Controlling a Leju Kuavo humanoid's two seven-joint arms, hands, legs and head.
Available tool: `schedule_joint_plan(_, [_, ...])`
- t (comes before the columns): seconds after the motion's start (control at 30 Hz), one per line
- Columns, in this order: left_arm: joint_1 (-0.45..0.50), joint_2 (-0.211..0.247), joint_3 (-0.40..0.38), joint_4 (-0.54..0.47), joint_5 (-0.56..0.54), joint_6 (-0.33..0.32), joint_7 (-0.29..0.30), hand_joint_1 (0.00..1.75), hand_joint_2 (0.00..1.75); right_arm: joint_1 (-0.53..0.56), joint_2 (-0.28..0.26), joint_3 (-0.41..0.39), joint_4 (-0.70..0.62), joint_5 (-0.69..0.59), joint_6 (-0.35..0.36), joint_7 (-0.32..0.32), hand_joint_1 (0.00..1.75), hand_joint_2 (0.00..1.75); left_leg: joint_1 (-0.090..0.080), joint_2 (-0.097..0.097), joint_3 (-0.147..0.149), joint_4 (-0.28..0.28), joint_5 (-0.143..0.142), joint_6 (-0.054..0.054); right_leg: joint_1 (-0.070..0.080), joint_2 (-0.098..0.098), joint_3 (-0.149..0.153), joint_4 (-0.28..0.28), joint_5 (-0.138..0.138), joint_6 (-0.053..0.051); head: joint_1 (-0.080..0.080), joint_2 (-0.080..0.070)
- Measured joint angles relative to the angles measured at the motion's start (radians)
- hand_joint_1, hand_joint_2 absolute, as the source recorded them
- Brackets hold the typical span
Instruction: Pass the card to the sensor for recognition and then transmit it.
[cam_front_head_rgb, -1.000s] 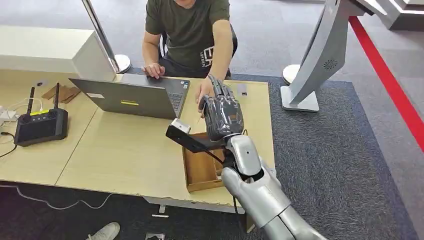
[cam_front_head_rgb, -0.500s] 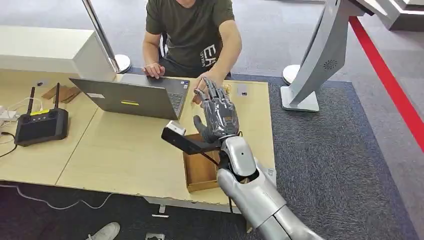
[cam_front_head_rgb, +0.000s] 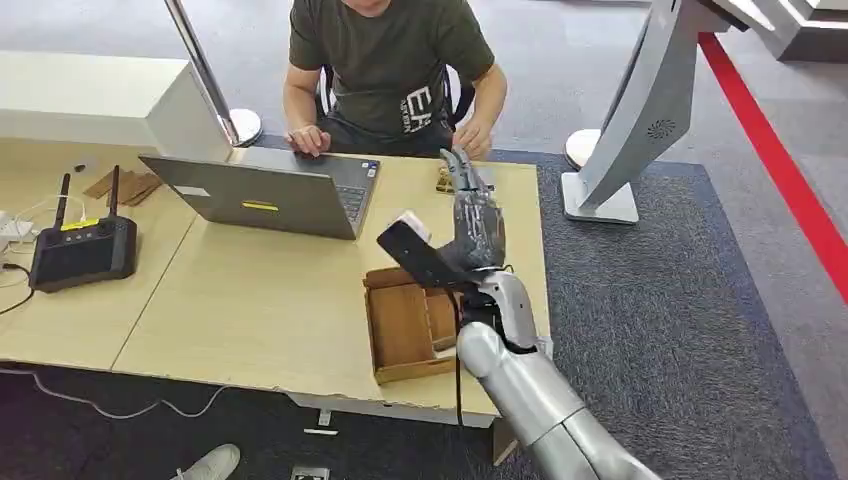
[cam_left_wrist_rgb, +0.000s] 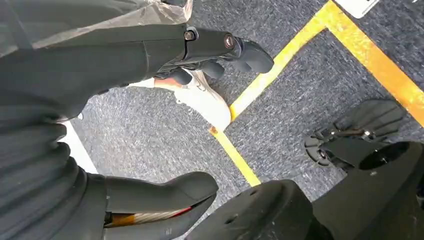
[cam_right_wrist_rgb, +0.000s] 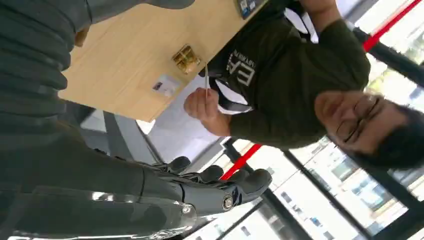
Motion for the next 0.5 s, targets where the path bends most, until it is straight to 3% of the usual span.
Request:
schedule_joint_plan(0.17, [0.005, 0.000, 0.000, 0.000, -0.002, 0.006, -0.004, 0.00, 1.75, 0.017, -0.085, -0.118, 0.021, -0.332, -0.111, -0.127, 0.00, 1.75, -0.001, -0.001, 0.001, 0.000, 0.000, 0.000, 0.000, 0.000, 0.000, -0.001, 0.000, 0.001, 0.000, 0.000])
schedule_joint_plan(0.23, [0.010, 0.001, 0.000, 0.000, -0.002, 0.009, -0.010, 0.00, 1.75, 0.043, -0.131, -0.182, 0.032, -0.478, -0.153, -0.208, 0.00, 1.75, -0.001, 0.000, 0.001, 0.000, 0.000, 0.001, 0.000, 0.000, 0.001, -0.002, 0.001, 0.001, -0.001, 0.000])
schedule_joint_plan(0.37, [0.015, 0.003, 0.000, 0.000, -0.002, 0.026, -0.015, 0.00, 1.75, 0.103, -0.229, -0.373, 0.106, -0.796, -0.157, -0.396, 0.00, 1.75, -0.001, -0.001, 0.000, 0.001, -0.001, 0.002, -0.001, -0.001, 0.001, -0.004, 0.001, 0.001, 0.000, 0.000])
schedule_joint_plan(0.5, [0.030, 0.010, 0.002, 0.000, 0.006, 0.050, -0.029, 0.00, 1.75, 0.176, -0.319, -0.581, 0.255, -0.926, -0.157, -0.440, 0.00, 1.75, -0.001, -0.001, 0.000, 0.001, -0.003, 0.004, -0.001, -0.001, 0.003, -0.005, -0.001, 0.002, 0.000, 0.000])
